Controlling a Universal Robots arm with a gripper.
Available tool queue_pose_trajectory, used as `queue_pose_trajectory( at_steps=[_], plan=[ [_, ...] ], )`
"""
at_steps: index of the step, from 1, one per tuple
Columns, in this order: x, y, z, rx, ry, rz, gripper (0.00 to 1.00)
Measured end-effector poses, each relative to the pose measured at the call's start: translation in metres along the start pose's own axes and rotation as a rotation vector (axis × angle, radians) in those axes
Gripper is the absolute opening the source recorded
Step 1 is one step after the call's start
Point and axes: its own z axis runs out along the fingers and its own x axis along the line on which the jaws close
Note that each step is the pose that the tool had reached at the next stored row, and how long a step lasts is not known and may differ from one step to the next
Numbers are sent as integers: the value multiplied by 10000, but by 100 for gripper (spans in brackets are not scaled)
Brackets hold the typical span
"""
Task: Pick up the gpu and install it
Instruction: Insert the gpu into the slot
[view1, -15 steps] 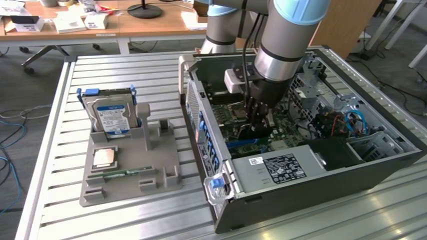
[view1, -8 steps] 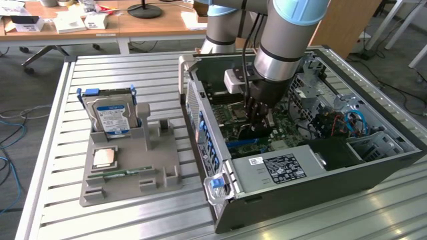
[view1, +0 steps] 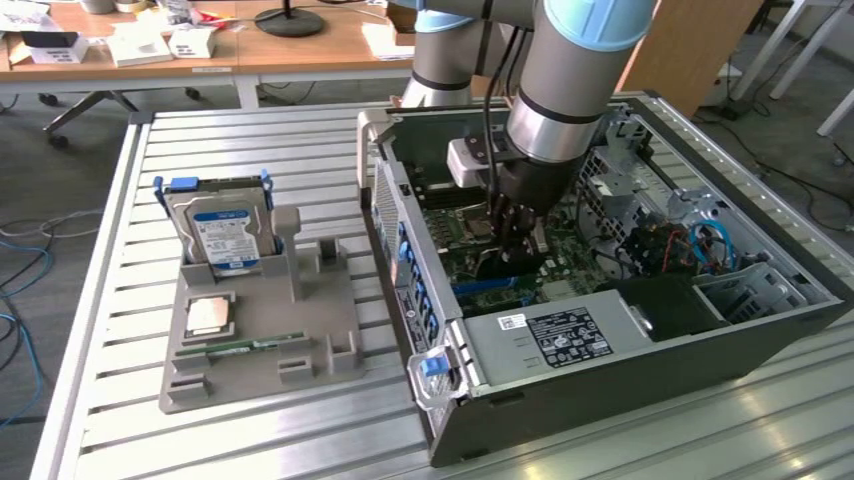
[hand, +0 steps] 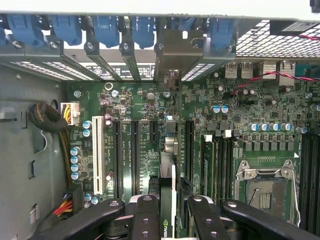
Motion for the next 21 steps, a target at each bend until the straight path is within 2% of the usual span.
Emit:
queue_pose_trajectory(
  at_steps=[21],
  plan=[
    [-5,6,17,18,-4,-21,27]
  ],
)
